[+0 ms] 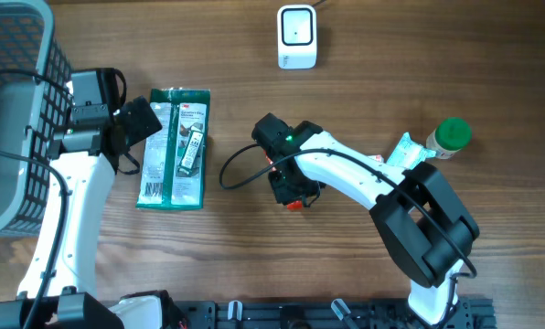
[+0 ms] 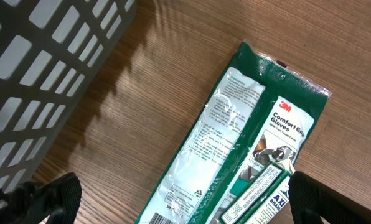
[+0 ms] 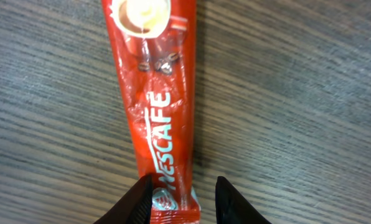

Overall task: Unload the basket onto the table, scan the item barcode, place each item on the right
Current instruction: 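Close the right gripper on the red Nescafe stick and lift it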

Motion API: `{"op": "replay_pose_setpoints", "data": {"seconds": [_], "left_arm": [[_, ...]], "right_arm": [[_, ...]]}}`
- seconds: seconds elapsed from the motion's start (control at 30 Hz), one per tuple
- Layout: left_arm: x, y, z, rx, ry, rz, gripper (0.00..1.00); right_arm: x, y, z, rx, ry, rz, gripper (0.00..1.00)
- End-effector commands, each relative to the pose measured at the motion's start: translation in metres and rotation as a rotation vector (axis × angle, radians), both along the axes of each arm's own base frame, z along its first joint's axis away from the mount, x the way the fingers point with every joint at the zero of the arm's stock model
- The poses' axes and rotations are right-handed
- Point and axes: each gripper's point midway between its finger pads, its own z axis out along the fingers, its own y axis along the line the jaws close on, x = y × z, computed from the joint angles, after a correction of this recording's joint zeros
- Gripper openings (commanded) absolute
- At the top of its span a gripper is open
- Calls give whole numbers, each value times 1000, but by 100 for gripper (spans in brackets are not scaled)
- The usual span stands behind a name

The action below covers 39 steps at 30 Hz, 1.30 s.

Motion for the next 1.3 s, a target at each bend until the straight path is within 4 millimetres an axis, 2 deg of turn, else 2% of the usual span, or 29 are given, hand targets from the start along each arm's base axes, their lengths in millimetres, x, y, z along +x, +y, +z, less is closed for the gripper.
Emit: {"op": "replay_pose_setpoints", "data": {"seconds": [0.0,0.1,0.4,0.47,0.5,0.53,0.6,0.67,0.8,0.97,1.27], "left_arm": [[1,1,3,-5,-13,11,100],[1,1,3,-5,-13,11,100],[1,1,3,-5,-13,11,100],[1,1,3,-5,-13,11,100],[1,1,3,-5,-13,11,100],[1,1,3,-5,-13,11,100],[1,1,3,-5,-13,11,100],[1,1,3,-5,-13,11,100],[1,1,3,-5,-13,11,100],[1,1,3,-5,-13,11,100],[1,1,3,-5,-13,11,100]], "right_arm": [[8,-1,-7,-21,-38,-2,31],[12,3,-7,-5,-54,-2,30],[16,7,-7,11,-71,-3,19],[17,8,-7,16,-76,-3,24],[17,8,-7,16,-75,-3,33],[17,8,-7,16,-76,-3,35],[19,9,-7,21,-83,-4,17],[23,11,-6,32,-93,-10,13],[28,10,-5,50,-95,-29,13],[33,13,0,104,-83,2,24],[46,15,9,136,-125,-13,23]]}}
